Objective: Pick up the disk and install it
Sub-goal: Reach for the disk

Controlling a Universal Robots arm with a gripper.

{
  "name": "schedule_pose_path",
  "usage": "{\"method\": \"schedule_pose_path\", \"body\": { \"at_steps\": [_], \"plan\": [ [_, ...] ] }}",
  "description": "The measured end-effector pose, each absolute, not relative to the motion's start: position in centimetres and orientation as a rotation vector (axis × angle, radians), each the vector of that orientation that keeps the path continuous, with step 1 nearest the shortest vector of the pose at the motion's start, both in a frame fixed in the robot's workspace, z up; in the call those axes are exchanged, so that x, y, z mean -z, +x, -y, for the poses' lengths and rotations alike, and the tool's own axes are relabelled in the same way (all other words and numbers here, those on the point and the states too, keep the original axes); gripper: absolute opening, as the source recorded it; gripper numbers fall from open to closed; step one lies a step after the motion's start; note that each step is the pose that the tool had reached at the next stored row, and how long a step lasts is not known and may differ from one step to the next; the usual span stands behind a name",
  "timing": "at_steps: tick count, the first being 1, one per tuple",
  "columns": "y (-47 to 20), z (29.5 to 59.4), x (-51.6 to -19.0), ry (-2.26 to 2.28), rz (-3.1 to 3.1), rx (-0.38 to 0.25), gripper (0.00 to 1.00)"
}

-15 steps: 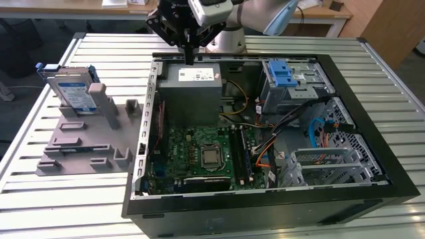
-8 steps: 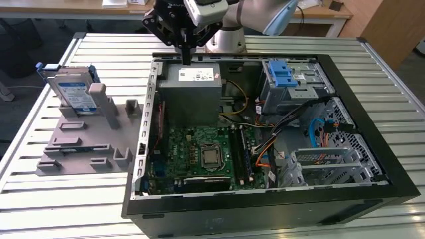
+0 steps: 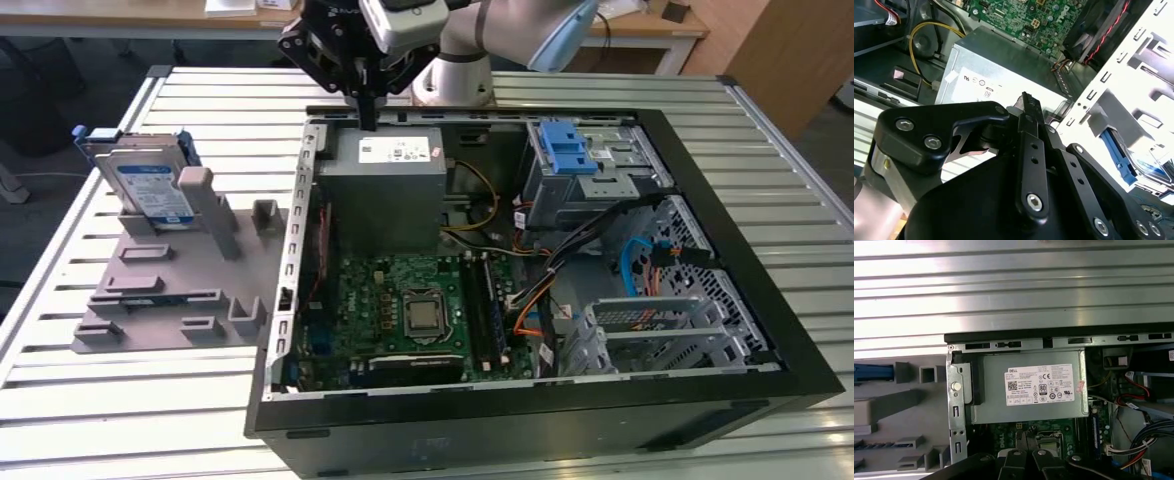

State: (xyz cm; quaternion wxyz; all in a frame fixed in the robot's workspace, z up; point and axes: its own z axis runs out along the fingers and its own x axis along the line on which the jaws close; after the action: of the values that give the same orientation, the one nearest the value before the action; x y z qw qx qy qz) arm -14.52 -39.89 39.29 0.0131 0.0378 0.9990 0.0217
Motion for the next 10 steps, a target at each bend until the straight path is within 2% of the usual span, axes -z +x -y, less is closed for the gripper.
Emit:
{"method": "schedule_pose_path", "body": {
  "at_steps": [10],
  "plan": [
    [-15.05, 39.89, -39.26, 0.118, -3.112, -0.068, 0.11]
  ]
}}
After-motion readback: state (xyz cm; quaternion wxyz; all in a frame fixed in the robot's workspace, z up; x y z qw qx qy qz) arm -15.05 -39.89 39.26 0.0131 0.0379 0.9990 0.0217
